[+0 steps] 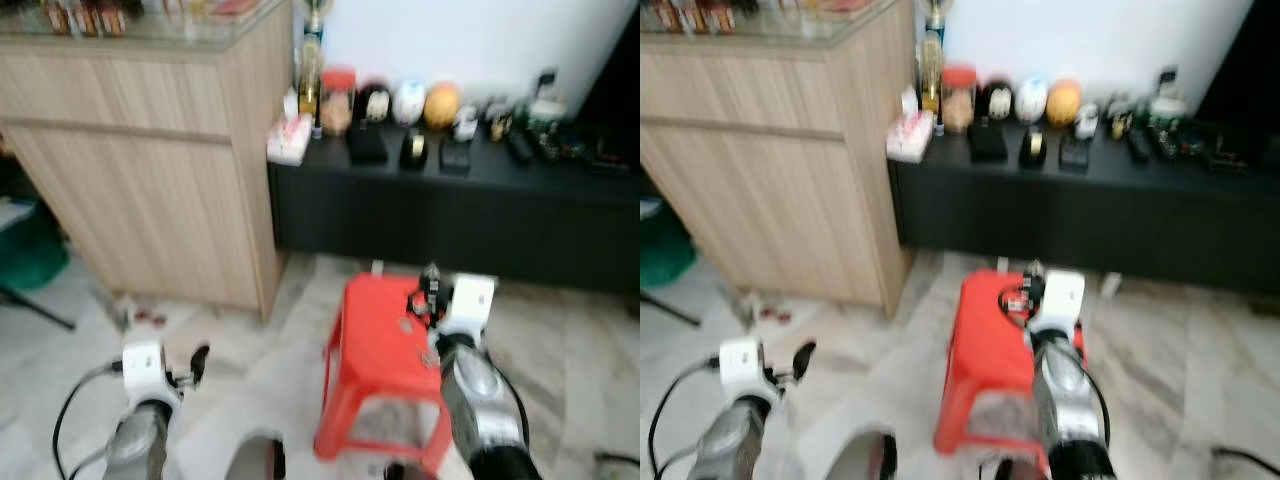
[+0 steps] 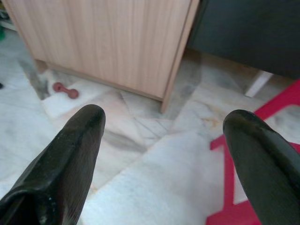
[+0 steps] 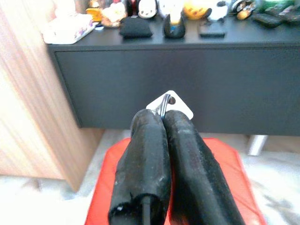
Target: Hang keys on a hook
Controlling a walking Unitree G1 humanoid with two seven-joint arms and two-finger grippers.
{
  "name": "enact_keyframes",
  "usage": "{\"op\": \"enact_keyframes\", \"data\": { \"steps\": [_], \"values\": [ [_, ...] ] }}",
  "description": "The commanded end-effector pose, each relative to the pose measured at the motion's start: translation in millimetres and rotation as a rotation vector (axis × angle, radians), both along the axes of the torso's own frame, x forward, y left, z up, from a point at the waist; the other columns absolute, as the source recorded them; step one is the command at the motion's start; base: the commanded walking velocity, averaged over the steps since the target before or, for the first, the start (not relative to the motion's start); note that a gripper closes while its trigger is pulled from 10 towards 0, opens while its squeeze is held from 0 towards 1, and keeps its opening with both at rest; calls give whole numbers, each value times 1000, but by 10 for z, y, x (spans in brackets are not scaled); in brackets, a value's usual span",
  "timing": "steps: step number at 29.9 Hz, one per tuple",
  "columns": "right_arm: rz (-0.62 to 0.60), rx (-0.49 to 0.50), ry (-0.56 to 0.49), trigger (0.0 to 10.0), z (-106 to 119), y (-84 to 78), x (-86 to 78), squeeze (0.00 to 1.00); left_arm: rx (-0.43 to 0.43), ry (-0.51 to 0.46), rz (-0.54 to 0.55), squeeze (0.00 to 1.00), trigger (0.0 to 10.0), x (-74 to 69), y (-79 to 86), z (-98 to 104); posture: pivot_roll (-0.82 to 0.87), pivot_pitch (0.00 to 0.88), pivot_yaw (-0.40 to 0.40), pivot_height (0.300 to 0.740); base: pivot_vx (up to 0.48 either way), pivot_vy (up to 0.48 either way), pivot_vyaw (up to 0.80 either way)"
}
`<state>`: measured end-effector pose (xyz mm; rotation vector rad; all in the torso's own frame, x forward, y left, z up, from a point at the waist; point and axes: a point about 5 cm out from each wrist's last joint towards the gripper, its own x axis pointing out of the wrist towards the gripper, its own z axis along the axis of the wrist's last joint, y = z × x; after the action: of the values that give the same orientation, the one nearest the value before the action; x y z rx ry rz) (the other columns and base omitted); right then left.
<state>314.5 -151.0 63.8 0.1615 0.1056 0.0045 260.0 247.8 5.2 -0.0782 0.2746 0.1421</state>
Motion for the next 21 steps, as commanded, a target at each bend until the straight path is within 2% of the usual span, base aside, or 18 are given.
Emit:
{"op": "enact_keyframes", "data": {
  "steps": [1,7,21],
  "values": [
    [0,3,-33,10000,92,6,50,0,24,-2,-15,0,10000,19,0,16,129,0,-59,642,0,0,0],
    [-9,4,-47,10000,133,-12,72,0,23,9,-11,0,10000,-6,3,-13,130,0,-62,642,0,0,0],
    [-17,18,-48,10000,135,-14,65,0,27,-25,-17,0,10000,38,4,42,139,0,-62,740,0,0,0]
  ]
}}
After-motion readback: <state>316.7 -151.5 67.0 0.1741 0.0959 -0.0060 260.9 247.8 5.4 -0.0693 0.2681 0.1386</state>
